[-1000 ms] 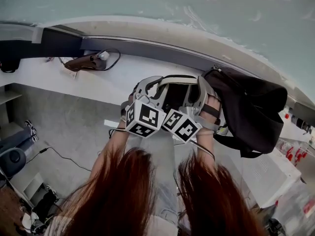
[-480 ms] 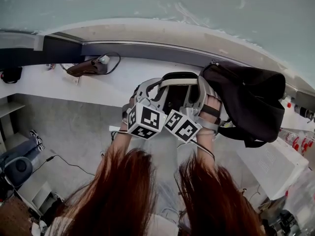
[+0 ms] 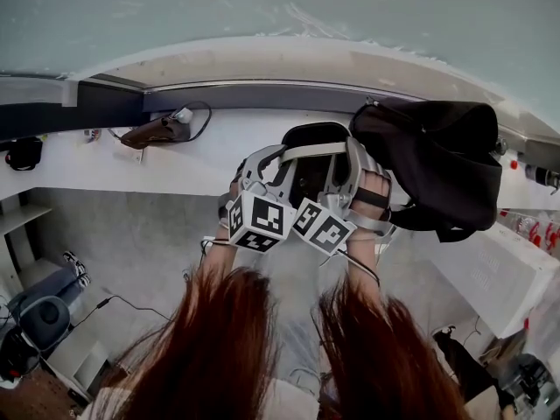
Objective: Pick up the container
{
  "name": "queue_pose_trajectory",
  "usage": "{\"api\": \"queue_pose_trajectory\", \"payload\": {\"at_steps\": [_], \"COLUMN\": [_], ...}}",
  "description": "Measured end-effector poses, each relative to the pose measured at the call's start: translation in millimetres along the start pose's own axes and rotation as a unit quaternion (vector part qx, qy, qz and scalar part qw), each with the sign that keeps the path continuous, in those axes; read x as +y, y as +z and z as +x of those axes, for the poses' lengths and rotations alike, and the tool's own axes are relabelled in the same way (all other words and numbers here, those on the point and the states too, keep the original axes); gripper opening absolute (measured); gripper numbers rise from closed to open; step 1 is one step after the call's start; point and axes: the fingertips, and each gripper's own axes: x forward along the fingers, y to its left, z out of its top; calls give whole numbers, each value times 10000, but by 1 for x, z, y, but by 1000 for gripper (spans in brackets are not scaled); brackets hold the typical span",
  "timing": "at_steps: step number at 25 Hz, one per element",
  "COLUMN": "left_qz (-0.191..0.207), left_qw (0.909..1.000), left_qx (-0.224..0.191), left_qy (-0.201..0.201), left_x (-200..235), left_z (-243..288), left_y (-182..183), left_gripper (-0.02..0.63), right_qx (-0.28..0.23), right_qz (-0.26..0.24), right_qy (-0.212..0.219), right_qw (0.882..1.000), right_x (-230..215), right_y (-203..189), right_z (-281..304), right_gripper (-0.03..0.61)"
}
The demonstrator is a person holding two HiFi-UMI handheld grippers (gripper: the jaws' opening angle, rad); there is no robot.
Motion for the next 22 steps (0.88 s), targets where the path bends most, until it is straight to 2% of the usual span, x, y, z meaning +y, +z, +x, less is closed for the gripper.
{"api": "queue_pose_trajectory", "payload": {"at_steps": [13, 22], "left_qz": [329, 686], "left_qw": [9994, 9974], "left_qx": [-26, -165], "left_qy": [-33, 167], "left_x": [-22, -26], "left_z": [-19, -35], "left_y": [0, 11], "left_gripper": [81, 81], "right_qx": [2, -23], "right_qz": [53, 324], "right_qy": [-116, -257], "right_qw": [9999, 9991], "right_x": [0, -5], "right_y": [-11, -13], "right_z": [-27, -45], "right_gripper": [114, 114]}}
